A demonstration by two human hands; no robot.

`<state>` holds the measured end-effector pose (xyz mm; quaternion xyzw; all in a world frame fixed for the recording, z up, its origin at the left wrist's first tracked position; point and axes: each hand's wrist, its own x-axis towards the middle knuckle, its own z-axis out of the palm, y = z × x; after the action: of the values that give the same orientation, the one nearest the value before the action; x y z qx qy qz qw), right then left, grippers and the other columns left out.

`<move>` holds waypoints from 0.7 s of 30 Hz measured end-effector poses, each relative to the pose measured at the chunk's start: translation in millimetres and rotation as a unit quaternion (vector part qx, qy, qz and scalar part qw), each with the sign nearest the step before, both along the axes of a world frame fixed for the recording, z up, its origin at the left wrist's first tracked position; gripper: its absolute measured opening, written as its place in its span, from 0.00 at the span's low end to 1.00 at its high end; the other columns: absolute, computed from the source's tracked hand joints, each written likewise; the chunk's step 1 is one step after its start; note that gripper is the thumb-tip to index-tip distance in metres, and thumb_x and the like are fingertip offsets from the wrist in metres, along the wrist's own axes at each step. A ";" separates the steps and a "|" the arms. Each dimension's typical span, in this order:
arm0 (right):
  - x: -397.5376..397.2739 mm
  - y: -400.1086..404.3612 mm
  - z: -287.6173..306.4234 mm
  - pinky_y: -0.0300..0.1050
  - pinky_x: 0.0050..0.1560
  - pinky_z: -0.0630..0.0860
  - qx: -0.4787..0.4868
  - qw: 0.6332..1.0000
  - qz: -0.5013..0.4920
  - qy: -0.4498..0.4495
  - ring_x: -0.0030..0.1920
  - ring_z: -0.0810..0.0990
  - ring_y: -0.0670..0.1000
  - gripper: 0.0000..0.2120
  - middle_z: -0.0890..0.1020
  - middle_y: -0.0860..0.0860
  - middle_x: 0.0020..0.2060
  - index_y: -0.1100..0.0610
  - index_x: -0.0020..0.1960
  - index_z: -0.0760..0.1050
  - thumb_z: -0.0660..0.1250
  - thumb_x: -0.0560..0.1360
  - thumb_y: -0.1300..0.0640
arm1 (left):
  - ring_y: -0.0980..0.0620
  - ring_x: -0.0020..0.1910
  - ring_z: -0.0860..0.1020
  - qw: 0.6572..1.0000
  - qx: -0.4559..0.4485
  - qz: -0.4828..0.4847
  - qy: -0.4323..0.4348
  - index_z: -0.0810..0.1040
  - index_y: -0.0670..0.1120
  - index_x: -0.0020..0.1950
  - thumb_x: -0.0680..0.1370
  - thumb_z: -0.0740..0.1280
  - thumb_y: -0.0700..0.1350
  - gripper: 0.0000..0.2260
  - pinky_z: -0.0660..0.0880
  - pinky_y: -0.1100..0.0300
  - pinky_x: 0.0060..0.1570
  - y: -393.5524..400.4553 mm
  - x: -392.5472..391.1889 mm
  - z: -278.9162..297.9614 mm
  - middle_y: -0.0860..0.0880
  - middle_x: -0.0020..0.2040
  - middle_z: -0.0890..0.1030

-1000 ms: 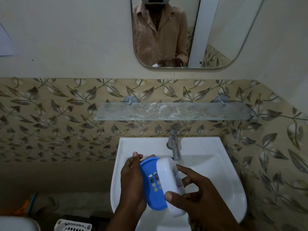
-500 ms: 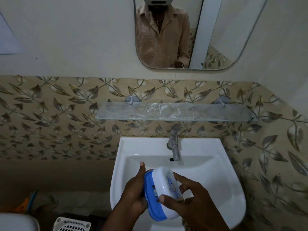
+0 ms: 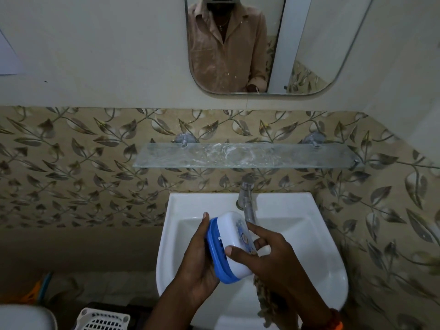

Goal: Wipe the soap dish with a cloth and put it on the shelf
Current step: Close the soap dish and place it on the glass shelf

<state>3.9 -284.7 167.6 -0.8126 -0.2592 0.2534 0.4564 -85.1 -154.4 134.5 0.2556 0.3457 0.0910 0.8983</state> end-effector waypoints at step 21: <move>-5.7 12.8 29.5 0.18 0.32 0.69 0.045 0.998 0.052 -0.014 0.38 0.72 0.18 0.22 0.74 0.34 0.38 0.34 0.43 0.65 0.79 0.68 0.50 | 0.34 0.56 0.82 1.000 0.012 0.004 -0.006 0.82 0.43 0.59 0.77 0.57 0.70 0.33 0.78 0.39 0.58 3.0 19.9 6.1 0.36 0.50 0.87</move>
<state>-1.9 -271.9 197.2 -0.7800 -0.3185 0.2534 0.4753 -65.2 -151.4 140.6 0.2649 0.3397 0.1000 0.8969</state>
